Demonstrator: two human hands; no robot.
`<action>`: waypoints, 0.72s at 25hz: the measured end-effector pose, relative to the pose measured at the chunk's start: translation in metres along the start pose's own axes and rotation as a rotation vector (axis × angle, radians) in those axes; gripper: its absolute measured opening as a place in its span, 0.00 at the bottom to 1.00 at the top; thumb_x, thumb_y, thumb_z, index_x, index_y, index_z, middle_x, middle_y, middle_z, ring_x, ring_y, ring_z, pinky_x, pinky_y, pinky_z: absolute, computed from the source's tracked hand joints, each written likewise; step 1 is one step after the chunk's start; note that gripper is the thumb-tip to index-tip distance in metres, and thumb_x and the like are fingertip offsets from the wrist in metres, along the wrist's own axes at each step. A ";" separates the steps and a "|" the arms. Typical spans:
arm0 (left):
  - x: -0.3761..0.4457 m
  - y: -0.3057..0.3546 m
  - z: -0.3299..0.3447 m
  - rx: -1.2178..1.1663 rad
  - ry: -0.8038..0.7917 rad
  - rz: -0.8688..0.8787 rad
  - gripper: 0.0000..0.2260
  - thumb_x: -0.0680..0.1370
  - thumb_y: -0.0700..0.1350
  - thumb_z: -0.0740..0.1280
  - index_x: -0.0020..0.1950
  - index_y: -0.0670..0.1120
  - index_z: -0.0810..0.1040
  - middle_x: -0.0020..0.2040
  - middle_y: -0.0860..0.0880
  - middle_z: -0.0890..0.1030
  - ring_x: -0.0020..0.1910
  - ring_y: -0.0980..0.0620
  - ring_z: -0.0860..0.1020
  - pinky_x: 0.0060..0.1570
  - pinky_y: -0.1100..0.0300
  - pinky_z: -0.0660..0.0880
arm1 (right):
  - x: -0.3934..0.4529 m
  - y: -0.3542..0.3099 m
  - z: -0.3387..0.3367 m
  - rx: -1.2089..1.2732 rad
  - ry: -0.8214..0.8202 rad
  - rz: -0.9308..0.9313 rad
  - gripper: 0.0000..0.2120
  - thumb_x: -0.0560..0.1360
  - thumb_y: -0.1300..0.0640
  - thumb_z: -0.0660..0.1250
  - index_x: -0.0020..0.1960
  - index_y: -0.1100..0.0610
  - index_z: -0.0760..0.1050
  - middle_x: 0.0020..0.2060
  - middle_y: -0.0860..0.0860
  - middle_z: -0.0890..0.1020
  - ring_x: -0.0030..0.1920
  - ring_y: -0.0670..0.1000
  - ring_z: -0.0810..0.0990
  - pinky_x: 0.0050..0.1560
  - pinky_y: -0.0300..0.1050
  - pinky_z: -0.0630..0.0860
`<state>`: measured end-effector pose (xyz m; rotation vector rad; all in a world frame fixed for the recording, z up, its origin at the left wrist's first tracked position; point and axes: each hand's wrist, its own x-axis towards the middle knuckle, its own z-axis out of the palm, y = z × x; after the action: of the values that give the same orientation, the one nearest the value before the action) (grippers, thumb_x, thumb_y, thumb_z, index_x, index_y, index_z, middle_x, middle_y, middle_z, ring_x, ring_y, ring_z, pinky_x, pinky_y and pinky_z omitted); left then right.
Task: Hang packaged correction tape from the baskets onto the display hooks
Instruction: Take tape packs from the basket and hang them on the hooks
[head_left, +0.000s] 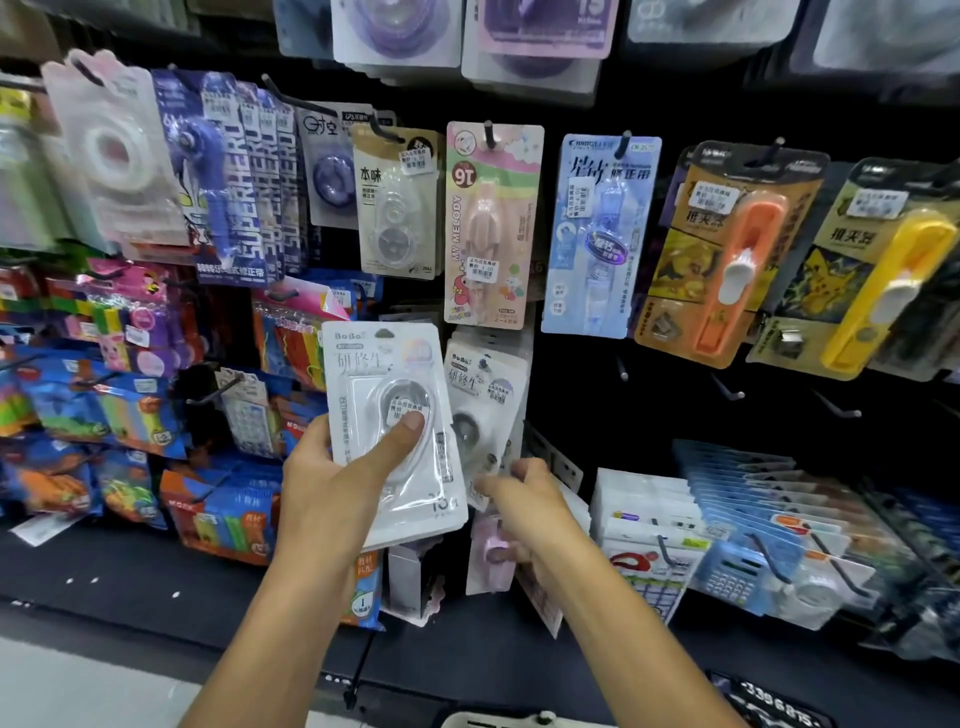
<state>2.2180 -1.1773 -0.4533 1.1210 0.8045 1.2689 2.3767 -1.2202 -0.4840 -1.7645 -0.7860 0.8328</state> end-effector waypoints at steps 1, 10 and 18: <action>0.002 -0.002 0.000 0.004 -0.013 0.000 0.20 0.61 0.55 0.82 0.50 0.56 0.84 0.49 0.52 0.88 0.47 0.48 0.87 0.50 0.41 0.83 | -0.003 0.005 -0.004 -0.064 0.069 -0.053 0.19 0.77 0.46 0.67 0.65 0.46 0.67 0.56 0.45 0.79 0.52 0.51 0.79 0.52 0.50 0.77; -0.001 -0.031 0.055 0.008 -0.380 -0.152 0.08 0.74 0.51 0.74 0.52 0.56 0.87 0.48 0.53 0.88 0.48 0.53 0.87 0.42 0.60 0.83 | -0.028 0.018 -0.054 0.420 0.015 -0.448 0.19 0.77 0.68 0.68 0.61 0.49 0.73 0.47 0.52 0.87 0.46 0.51 0.86 0.42 0.42 0.82; -0.011 -0.042 0.080 0.069 -0.334 -0.029 0.15 0.71 0.46 0.77 0.57 0.52 0.82 0.51 0.52 0.88 0.49 0.52 0.87 0.45 0.59 0.82 | -0.035 0.034 -0.110 0.299 0.363 -0.484 0.17 0.80 0.63 0.65 0.53 0.39 0.77 0.55 0.45 0.84 0.51 0.48 0.84 0.45 0.54 0.83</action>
<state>2.3038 -1.2006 -0.4705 1.3297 0.6135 0.9997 2.4520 -1.3137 -0.4803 -1.3260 -0.7536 0.2755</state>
